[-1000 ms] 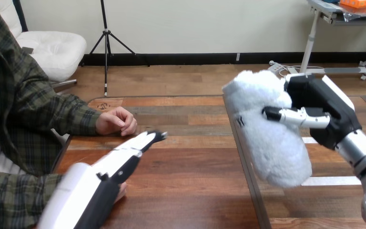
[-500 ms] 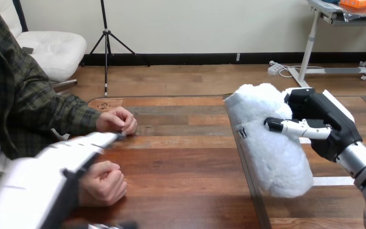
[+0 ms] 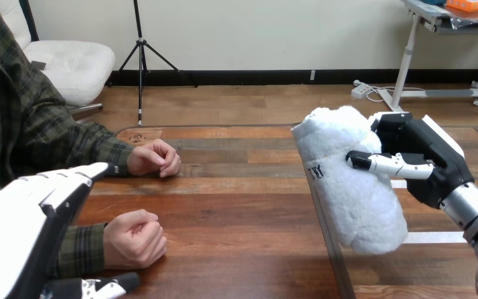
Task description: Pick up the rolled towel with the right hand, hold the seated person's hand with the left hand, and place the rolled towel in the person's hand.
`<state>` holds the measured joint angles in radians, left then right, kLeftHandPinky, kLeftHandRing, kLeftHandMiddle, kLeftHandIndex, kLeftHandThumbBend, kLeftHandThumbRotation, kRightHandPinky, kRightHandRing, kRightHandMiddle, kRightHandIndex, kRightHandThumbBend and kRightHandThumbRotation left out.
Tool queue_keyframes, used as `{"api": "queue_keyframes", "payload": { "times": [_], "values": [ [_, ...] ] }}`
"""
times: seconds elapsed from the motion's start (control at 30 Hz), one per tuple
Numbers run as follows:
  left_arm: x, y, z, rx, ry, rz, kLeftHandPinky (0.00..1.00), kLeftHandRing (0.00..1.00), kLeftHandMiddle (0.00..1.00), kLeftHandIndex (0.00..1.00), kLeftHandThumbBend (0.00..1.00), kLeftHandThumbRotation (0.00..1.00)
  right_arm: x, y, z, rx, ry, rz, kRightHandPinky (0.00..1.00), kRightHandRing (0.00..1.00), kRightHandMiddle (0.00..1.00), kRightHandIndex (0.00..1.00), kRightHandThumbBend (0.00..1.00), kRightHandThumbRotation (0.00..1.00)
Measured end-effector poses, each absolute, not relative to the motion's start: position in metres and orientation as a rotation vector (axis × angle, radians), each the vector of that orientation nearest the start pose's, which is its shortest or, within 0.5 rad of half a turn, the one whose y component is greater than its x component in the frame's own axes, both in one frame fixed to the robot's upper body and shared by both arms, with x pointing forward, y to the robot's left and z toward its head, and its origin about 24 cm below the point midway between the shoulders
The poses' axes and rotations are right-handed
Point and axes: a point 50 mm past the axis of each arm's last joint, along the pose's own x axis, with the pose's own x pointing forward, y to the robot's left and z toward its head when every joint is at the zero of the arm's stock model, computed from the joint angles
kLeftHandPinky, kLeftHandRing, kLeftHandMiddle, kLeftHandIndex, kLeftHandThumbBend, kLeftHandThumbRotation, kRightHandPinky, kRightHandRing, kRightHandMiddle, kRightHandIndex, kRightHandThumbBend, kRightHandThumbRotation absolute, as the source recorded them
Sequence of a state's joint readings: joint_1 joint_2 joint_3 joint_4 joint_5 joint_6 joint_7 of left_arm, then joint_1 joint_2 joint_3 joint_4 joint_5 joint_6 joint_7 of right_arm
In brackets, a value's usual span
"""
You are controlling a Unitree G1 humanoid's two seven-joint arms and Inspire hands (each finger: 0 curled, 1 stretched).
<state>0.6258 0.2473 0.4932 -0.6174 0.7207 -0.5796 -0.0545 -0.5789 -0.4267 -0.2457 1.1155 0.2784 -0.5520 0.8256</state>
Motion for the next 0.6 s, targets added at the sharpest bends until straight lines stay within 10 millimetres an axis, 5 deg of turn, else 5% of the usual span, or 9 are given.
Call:
{"api": "queue_keyframes", "payload": {
  "times": [0.6],
  "values": [
    [0.1235, 0.2422, 0.1326, 1.409, -0.281, -0.021, 0.64, 0.74, 0.76, 0.77, 1.0, 0.22, 0.321, -0.265, 0.0629, -0.1, -0.143, 0.425, 0.18, 0.21, 0.3, 0.32, 0.74, 0.0]
  ]
}}
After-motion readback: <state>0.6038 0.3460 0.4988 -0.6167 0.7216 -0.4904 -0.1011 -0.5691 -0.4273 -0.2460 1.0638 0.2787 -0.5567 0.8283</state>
